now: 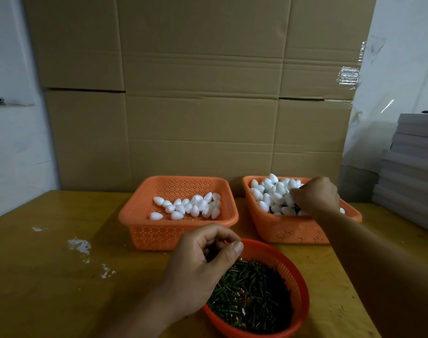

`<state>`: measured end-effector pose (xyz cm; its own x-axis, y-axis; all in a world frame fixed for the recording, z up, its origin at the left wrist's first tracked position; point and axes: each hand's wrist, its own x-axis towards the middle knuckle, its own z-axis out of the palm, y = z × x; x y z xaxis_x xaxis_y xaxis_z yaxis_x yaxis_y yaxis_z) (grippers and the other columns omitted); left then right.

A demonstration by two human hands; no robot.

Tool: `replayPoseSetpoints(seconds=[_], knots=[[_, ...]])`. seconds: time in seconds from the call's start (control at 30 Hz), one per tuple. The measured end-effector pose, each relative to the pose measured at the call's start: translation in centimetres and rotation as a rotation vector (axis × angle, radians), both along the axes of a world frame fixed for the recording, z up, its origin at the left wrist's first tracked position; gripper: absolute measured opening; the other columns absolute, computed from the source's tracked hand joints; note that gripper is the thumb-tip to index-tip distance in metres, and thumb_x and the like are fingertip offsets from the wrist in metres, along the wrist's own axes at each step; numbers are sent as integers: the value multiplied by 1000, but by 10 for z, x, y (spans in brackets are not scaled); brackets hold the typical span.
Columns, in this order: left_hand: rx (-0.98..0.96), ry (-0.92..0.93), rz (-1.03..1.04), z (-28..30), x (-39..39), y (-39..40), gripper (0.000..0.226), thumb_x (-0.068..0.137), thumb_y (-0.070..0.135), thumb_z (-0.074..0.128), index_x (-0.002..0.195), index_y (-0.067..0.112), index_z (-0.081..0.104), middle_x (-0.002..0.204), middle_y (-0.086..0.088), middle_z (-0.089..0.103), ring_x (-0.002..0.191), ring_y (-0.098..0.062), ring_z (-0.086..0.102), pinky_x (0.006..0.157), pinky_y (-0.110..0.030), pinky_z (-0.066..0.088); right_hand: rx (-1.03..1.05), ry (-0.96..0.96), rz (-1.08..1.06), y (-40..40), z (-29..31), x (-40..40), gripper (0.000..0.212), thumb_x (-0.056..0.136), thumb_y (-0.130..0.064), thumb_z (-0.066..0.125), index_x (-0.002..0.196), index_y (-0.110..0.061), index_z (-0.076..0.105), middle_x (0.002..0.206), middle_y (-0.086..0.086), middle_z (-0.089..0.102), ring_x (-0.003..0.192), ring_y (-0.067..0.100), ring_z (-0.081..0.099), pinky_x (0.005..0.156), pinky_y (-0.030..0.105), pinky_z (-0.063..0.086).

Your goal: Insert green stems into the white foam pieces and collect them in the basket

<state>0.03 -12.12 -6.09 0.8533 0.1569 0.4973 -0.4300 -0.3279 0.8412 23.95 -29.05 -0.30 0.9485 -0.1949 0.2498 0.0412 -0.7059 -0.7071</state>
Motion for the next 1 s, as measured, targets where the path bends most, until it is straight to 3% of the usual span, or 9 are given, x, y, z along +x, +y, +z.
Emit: replayPoseSetpoints(seconds=[0.17,0.23,0.33,0.4,0.5,0.57,0.67,0.83,1.0], knots=[[15,2,-9,-1,1,0,24,81,52,65,91,31,74,79,-1,66,72,-9,60,68,-23,53,47,-77,53,-8,0,6,29,87,-25,66,70,-2,67,69,14,66,62,26,62,57,31,48],[23,2,-11,-1,1,0,23,82,50,66,90,30,73,79,-2,67,71,-10,60,67,-23,53,77,-126,72,-11,1,3,27,88,-20,64,71,2,68,68,19,67,57,24,56,57,32,47],[37,14,-14,-2,1,0,17,86,42,68,82,26,70,68,-3,61,63,-11,55,60,-24,48,183,-198,161,-12,3,-13,26,89,-17,61,79,5,69,77,25,70,60,31,59,65,46,57],[41,17,-13,-3,1,0,17,89,36,68,77,24,66,61,3,55,58,-9,50,56,-24,44,255,-248,212,-12,4,-31,23,89,-16,60,81,2,71,76,22,71,64,34,64,65,46,57],[50,5,-15,-4,1,-2,19,89,34,68,74,25,62,59,9,53,56,-7,48,54,-22,42,352,-264,313,-11,5,-66,20,91,-16,60,77,-16,74,70,7,71,61,20,60,58,31,48],[58,-7,-4,-5,1,-2,20,90,32,71,73,26,61,60,11,53,56,-5,48,55,-19,42,432,-250,393,-12,5,-92,26,93,-14,58,75,-26,73,65,-2,70,61,18,58,58,32,48],[73,-2,23,-5,1,0,23,90,28,74,72,25,60,60,11,54,57,-5,49,56,-21,43,509,-210,512,-11,-6,-123,34,93,-4,53,78,-25,75,70,-5,72,57,21,53,51,35,42],[102,-16,229,8,6,15,26,89,27,73,73,20,53,57,11,51,52,-3,44,51,-18,40,358,-106,728,-5,-37,-151,33,95,-4,54,92,-28,75,75,-8,74,55,6,61,49,18,46],[205,159,431,28,36,68,18,95,18,65,77,21,61,55,10,62,44,-1,50,53,-28,42,211,-170,765,-5,-45,-153,33,93,-6,57,107,-33,70,84,-19,75,75,-6,69,63,13,48]])
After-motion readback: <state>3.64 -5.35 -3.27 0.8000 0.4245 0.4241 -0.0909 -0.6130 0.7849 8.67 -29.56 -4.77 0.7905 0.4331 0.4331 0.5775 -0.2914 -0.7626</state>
